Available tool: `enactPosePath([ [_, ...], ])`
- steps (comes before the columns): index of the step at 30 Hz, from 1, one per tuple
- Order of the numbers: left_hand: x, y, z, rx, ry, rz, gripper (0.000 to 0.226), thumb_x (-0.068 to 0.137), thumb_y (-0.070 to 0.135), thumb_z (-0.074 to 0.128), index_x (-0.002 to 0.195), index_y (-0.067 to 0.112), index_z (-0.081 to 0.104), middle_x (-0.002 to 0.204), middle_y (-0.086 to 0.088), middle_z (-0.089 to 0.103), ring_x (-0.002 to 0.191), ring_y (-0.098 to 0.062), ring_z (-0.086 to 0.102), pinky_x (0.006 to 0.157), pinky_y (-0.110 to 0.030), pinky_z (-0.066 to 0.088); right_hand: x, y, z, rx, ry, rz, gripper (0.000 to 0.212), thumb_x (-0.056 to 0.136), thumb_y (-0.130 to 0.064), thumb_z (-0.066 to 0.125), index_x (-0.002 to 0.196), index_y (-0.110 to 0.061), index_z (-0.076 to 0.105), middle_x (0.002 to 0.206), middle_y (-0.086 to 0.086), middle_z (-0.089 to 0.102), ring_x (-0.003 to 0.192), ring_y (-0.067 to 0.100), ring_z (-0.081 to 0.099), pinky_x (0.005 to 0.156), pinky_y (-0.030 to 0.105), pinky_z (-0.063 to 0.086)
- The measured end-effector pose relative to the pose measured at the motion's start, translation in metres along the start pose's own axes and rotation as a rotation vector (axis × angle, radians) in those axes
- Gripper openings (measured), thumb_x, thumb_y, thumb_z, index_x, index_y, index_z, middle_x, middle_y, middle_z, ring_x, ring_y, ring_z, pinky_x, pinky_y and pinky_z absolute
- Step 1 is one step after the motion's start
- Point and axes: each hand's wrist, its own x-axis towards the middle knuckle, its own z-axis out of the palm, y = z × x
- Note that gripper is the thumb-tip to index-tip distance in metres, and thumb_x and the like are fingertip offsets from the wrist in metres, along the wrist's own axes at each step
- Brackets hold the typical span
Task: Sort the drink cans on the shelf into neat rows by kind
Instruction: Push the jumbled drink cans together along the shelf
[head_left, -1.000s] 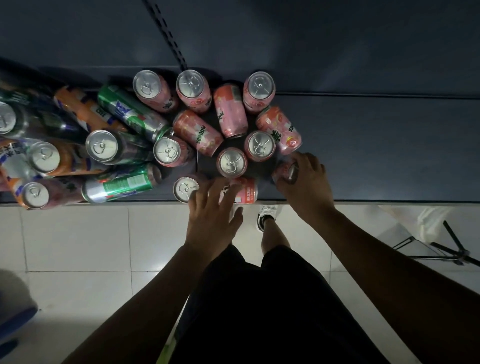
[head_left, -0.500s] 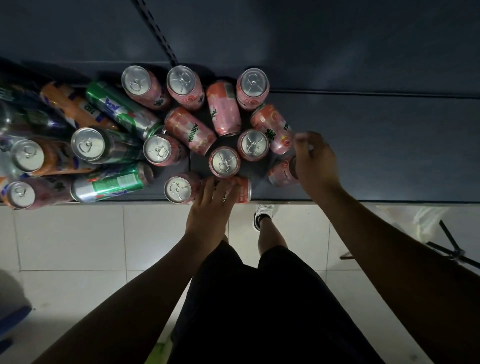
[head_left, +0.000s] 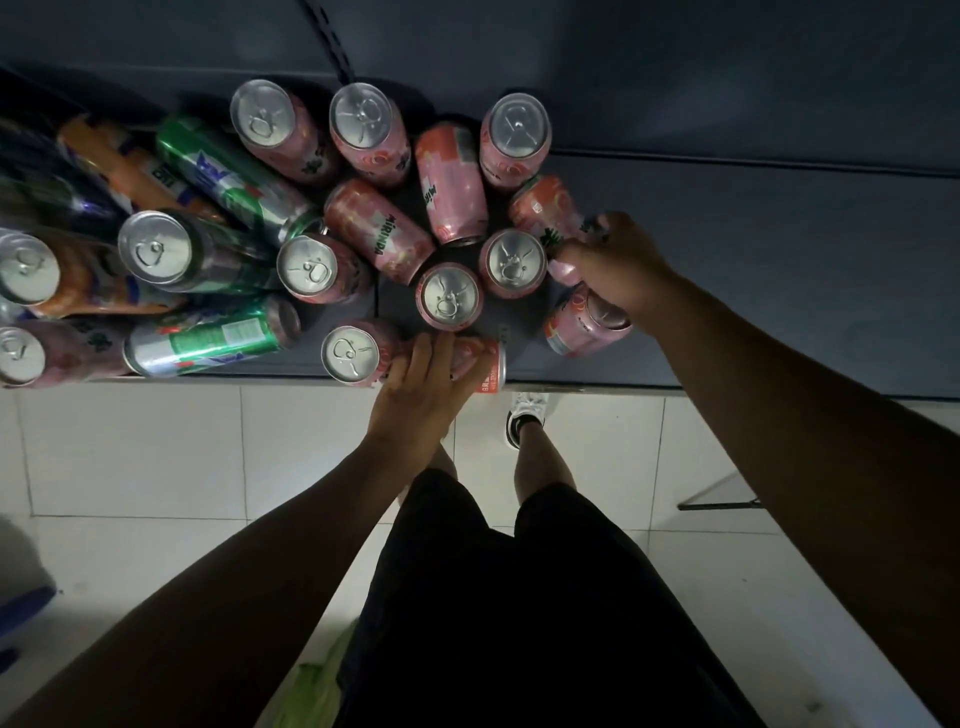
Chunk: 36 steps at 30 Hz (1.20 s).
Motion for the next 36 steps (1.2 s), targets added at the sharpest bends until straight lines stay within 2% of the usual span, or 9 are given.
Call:
enactPosePath([
  [6, 0.001, 0.002, -0.008, -0.073, 0.073, -0.039, 0.085, 0.06, 0.004, 0.075, 0.138, 0.019, 0.046, 0.115, -0.02, 0.06, 0.102, -0.039, 0.06, 0.077, -0.045, 0.051, 0.011, -0.015, -0.002, -0.106, -0.092, -0.022, 0.053, 0.059, -0.026, 0.076, 0.107, -0.007, 0.064, 0.086, 0.006, 0.066, 0.075, 0.023, 0.066, 0.054, 0.023, 0.043],
  [11, -0.004, 0.011, -0.012, -0.267, 0.068, -0.045, 0.081, 0.057, 0.016, 0.087, 0.128, 0.014, 0.049, 0.114, -0.02, 0.059, 0.094, -0.04, 0.061, 0.078, -0.05, 0.055, 0.01, -0.018, -0.006, -0.184, -0.146, -0.007, 0.01, 0.075, -0.007, 0.073, 0.084, -0.009, 0.07, 0.071, 0.007, 0.066, 0.059, 0.018, 0.062, 0.048, 0.018, 0.044],
  [15, -0.001, 0.021, -0.029, -0.414, 0.15, -0.071, 0.074, 0.058, 0.018, 0.086, 0.121, 0.014, 0.048, 0.111, -0.016, 0.059, 0.092, -0.037, 0.06, 0.07, -0.047, 0.057, 0.004, -0.017, -0.011, -0.228, -0.072, -0.021, 0.025, 0.066, -0.022, 0.082, 0.085, -0.008, 0.073, 0.067, 0.002, 0.066, 0.06, 0.016, 0.064, 0.047, 0.019, 0.044],
  [17, 0.003, 0.024, -0.036, -0.441, 0.198, -0.07, 0.066, 0.057, 0.013, 0.085, 0.117, 0.011, 0.056, 0.113, -0.013, 0.057, 0.092, -0.036, 0.059, 0.067, -0.044, 0.058, 0.0, -0.016, -0.01, -0.19, -0.007, -0.027, 0.036, 0.069, -0.031, 0.084, 0.095, -0.01, 0.07, 0.078, 0.003, 0.066, 0.072, 0.019, 0.065, 0.053, 0.021, 0.045],
  [20, 0.009, 0.026, -0.043, -0.413, 0.188, -0.039, 0.057, 0.061, 0.013, 0.084, 0.114, 0.009, 0.064, 0.119, -0.012, 0.059, 0.097, -0.035, 0.059, 0.07, -0.04, 0.059, -0.006, -0.016, -0.009, -0.185, 0.091, -0.076, 0.057, 0.071, -0.036, 0.086, 0.115, -0.007, 0.064, 0.112, 0.012, 0.066, 0.101, 0.031, 0.066, 0.084, 0.04, 0.056],
  [22, 0.012, 0.026, -0.045, -0.405, 0.176, -0.031, 0.055, 0.064, 0.012, 0.082, 0.116, 0.01, 0.063, 0.119, -0.013, 0.061, 0.101, -0.034, 0.058, 0.072, -0.039, 0.059, -0.011, -0.018, -0.012, -0.18, 0.162, -0.134, 0.063, 0.07, -0.037, 0.088, 0.118, -0.008, 0.06, 0.113, 0.006, 0.059, 0.108, 0.031, 0.062, 0.092, 0.043, 0.055],
  [25, 0.016, 0.029, -0.047, -0.37, 0.166, -0.049, 0.05, 0.069, 0.013, 0.082, 0.114, 0.01, 0.062, 0.116, -0.014, 0.061, 0.1, -0.033, 0.059, 0.072, -0.036, 0.059, -0.02, -0.021, -0.018, -0.21, 0.241, -0.172, 0.067, 0.073, -0.036, 0.086, 0.126, -0.01, 0.052, 0.119, 0.009, 0.047, 0.113, 0.031, 0.054, 0.089, 0.034, 0.048],
  [31, 0.02, 0.039, -0.051, -0.351, 0.12, -0.108, 0.045, 0.074, 0.02, 0.083, 0.112, 0.01, 0.061, 0.114, -0.014, 0.061, 0.097, -0.033, 0.06, 0.069, -0.036, 0.059, -0.034, -0.021, -0.016, -0.521, 0.279, -0.192, 0.062, 0.085, -0.03, 0.074, 0.139, -0.013, 0.047, 0.137, 0.02, 0.043, 0.127, 0.041, 0.044, 0.091, 0.042, 0.047],
  [36, 0.015, 0.032, -0.054, -0.363, 0.113, -0.062, 0.053, 0.072, 0.023, 0.086, 0.118, 0.011, 0.062, 0.121, -0.013, 0.06, 0.105, -0.032, 0.06, 0.071, -0.034, 0.059, -0.042, -0.012, -0.011, -0.497, 0.275, -0.215, 0.069, 0.085, -0.026, 0.076, 0.145, -0.015, 0.044, 0.143, 0.019, 0.041, 0.13, 0.04, 0.04, 0.092, 0.044, 0.047],
])
